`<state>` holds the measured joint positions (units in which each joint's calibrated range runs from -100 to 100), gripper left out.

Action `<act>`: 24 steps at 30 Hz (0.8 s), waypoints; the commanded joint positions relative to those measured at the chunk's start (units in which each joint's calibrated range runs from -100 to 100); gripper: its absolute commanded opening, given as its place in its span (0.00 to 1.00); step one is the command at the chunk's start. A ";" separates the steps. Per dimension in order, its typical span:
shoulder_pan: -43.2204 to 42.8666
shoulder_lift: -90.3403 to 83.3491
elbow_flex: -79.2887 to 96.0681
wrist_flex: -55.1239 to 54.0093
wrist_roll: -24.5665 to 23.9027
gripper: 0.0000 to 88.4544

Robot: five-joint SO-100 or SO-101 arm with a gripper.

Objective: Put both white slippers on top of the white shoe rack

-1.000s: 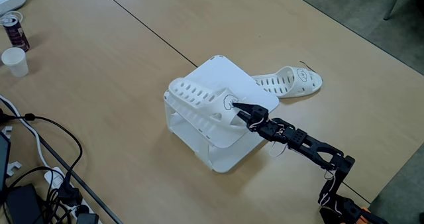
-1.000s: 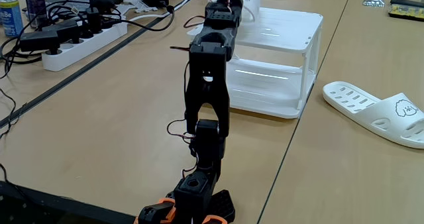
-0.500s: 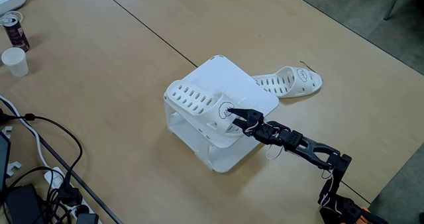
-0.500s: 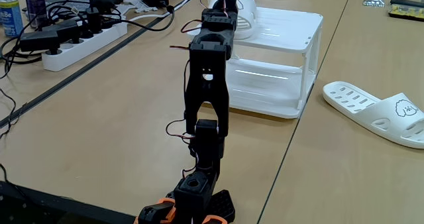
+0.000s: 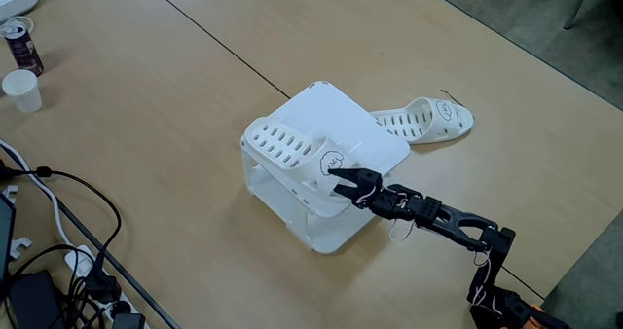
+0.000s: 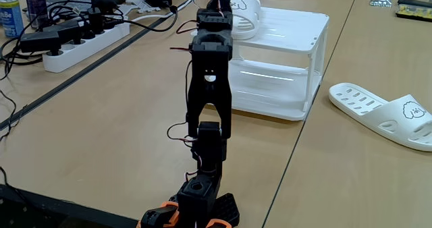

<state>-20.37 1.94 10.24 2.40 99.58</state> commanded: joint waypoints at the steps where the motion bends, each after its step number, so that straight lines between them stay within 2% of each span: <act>1: -2.16 -0.97 -5.69 -0.68 0.42 0.15; 13: -0.68 -1.90 -3.07 -0.51 0.42 0.15; 24: -0.02 -13.42 7.30 -0.42 0.42 0.15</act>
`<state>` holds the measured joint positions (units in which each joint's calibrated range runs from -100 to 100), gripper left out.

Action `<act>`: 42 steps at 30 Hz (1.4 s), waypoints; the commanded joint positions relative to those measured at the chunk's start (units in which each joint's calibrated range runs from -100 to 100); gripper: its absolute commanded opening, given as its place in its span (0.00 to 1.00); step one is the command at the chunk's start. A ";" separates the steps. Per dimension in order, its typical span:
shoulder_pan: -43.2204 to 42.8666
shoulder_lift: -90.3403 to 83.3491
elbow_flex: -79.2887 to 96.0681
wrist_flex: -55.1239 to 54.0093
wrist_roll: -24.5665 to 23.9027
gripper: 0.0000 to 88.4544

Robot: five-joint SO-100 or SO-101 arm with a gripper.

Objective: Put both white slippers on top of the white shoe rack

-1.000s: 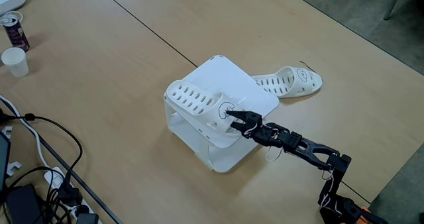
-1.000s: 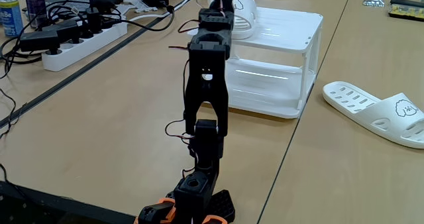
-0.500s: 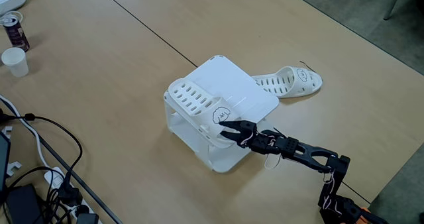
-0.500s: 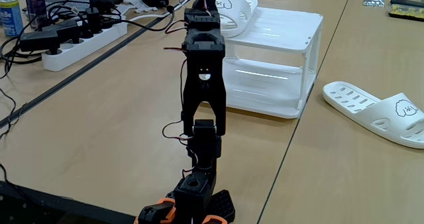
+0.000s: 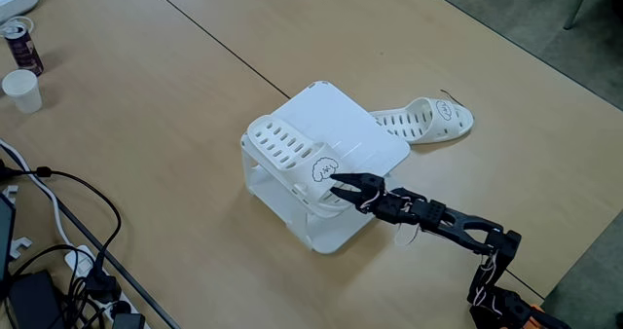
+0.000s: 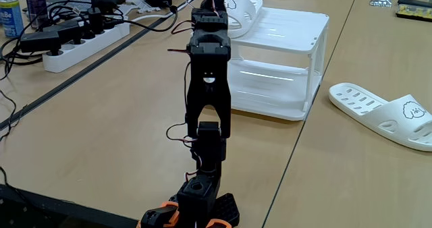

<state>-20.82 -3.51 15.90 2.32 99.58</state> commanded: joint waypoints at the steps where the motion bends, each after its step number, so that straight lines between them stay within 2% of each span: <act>1: 0.43 -9.33 3.27 -0.33 0.42 0.15; 6: 1.00 -17.66 11.12 -0.33 0.42 0.15; 12: 7.58 -26.57 15.08 -0.33 0.42 0.15; 15: 14.41 -28.34 14.18 -0.33 0.42 0.15; 19: 29.29 -27.25 11.75 -0.33 0.42 0.15; 23: 38.59 -21.11 10.48 -0.51 0.42 0.15; 27: 43.52 -9.92 4.53 -0.85 0.42 0.15; 34: 45.58 12.89 -16.94 -0.94 0.42 0.14; 35: 46.07 15.58 -19.74 -0.94 0.42 0.12; 37: 46.40 20.80 -24.52 -0.76 0.42 0.01; 42: 46.56 33.16 -34.80 -0.76 0.42 0.01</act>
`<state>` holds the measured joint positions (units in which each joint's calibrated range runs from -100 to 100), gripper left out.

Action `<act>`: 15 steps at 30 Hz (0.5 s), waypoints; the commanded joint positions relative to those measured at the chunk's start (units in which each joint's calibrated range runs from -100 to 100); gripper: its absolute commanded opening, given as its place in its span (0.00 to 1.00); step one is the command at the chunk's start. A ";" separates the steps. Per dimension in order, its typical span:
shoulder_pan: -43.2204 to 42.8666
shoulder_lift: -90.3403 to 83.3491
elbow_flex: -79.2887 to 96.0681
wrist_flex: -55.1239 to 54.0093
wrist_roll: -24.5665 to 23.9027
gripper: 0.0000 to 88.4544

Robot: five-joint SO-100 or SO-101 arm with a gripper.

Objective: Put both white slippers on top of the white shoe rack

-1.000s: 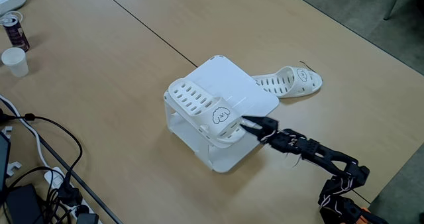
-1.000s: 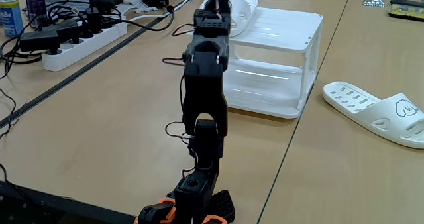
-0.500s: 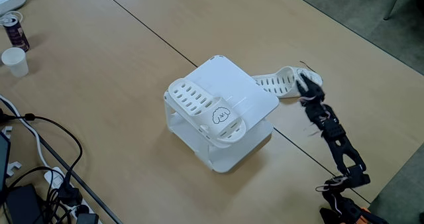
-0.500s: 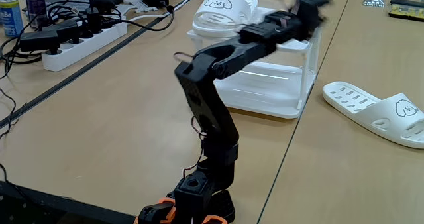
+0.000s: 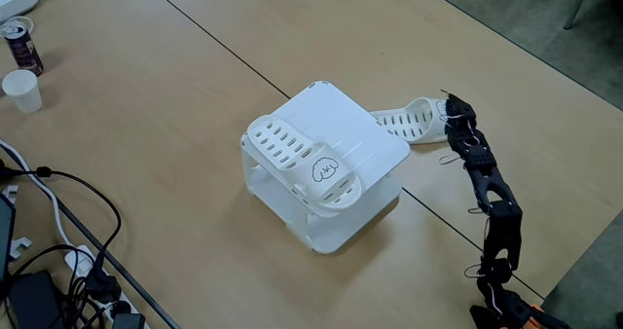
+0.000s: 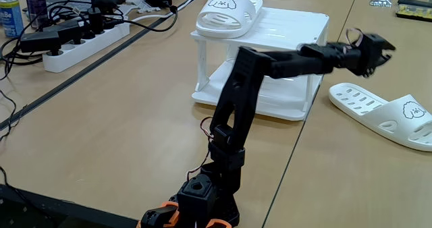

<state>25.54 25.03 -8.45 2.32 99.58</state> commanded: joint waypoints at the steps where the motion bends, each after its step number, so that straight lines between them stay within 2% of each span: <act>1: 0.28 7.15 -12.80 -0.76 0.42 0.01; 9: -1.78 23.81 -31.65 -0.33 0.42 0.01; 15: -4.65 28.02 -36.71 -0.33 0.42 0.01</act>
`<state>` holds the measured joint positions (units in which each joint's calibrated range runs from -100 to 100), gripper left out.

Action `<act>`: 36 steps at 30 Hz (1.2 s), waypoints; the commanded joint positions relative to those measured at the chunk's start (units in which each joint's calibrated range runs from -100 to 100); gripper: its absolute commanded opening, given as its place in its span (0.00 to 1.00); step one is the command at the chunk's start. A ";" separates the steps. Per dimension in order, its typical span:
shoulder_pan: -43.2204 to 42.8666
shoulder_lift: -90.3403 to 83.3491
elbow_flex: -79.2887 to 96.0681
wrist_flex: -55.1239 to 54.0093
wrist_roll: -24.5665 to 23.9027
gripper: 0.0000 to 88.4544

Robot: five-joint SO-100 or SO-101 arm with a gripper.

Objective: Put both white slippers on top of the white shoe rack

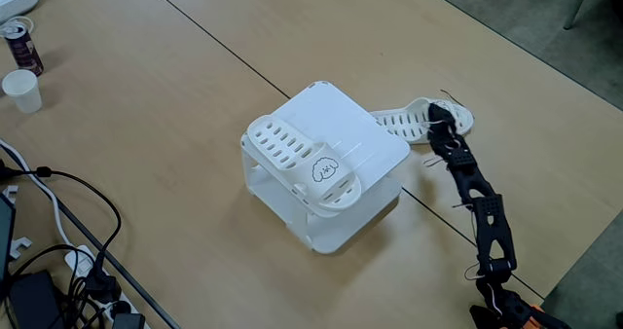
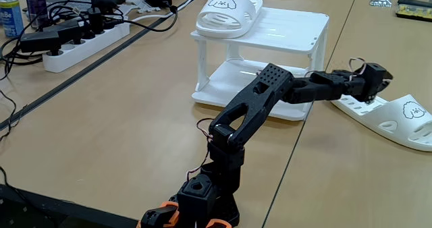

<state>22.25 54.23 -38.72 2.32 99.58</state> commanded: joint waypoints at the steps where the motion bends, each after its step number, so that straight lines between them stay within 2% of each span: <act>1: -1.61 -1.18 -6.61 -0.33 0.42 0.01; 15: -2.26 5.47 -3.72 -0.25 0.42 0.01; 36: 12.70 8.16 -3.09 -0.25 0.42 0.01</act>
<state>30.04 64.04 -40.97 2.15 99.58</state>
